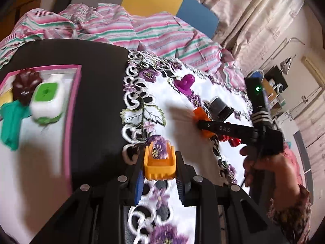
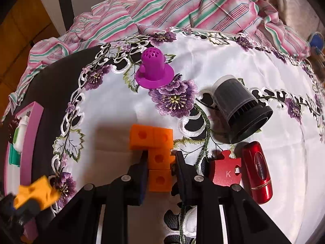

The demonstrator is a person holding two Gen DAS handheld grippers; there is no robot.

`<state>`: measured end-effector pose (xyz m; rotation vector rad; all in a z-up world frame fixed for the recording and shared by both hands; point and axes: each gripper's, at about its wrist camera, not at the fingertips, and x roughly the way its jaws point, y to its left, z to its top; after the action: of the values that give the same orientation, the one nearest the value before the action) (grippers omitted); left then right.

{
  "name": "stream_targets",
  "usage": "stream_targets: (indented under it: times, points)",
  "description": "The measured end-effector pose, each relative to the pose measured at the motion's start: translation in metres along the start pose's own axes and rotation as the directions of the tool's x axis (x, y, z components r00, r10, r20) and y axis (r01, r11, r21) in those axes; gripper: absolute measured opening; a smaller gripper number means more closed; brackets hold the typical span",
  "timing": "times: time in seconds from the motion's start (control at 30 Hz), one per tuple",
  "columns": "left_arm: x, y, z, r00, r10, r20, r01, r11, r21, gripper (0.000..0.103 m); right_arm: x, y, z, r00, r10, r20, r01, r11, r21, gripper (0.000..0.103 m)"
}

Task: Organize rigid objects
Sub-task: 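Carry the yellow piece into the tray and open the left tool while the right tool holds the orange stack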

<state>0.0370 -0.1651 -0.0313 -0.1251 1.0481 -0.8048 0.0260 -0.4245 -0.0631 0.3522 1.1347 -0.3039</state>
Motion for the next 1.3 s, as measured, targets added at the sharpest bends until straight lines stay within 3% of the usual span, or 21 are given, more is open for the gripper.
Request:
stream_targets:
  times: [0.2, 0.57, 0.8, 0.97, 1.3]
  points:
    - [-0.039, 0.026, -0.007, 0.998, -0.015, 0.067, 0.018, 0.999, -0.050, 0.026, -0.001, 0.002, -0.002, 1.000, -0.005, 0.006, 0.005, 1.000, 0.002, 0.025]
    - [-0.090, 0.102, -0.014, 0.976, 0.120, 0.179, -0.088, 0.980, -0.179, 0.026, -0.007, 0.000, -0.006, 0.999, 0.034, 0.030, -0.036, 0.999, 0.036, 0.025]
    - [-0.099, 0.150, -0.010, 0.956, 0.233, 0.179, -0.184, 0.950, -0.253, 0.026, -0.021, 0.021, -0.006, 0.990, 0.083, 0.114, -0.079, 0.996, -0.039, 0.025]
    - [-0.093, 0.176, -0.001, 0.948, 0.273, 0.162, -0.222, 0.936, -0.273, 0.027, -0.029, 0.040, -0.007, 0.983, 0.078, 0.166, -0.058, 0.991, -0.119, 0.025]
    - [-0.078, 0.204, 0.011, 0.935, 0.327, 0.139, -0.272, 0.910, -0.313, 0.026, -0.020, 0.039, -0.009, 0.988, 0.071, 0.138, -0.055, 0.991, -0.119, 0.025]
